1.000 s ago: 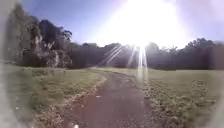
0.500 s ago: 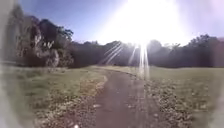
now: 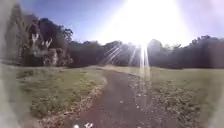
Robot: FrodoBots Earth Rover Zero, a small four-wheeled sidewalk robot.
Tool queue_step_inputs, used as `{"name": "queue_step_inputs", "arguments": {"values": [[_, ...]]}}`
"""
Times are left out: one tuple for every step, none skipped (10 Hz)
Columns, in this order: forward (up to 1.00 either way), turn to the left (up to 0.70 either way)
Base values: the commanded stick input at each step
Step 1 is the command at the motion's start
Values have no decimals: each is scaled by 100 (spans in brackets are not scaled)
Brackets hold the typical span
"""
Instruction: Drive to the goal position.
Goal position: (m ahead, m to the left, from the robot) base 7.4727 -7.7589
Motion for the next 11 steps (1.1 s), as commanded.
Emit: {"name": "queue_step_inputs", "arguments": {"values": [[100,0],[100,0],[100,0],[100,0],[100,0],[100,0],[100,0],[100,0],[100,0],[100,0],[100,0]]}}
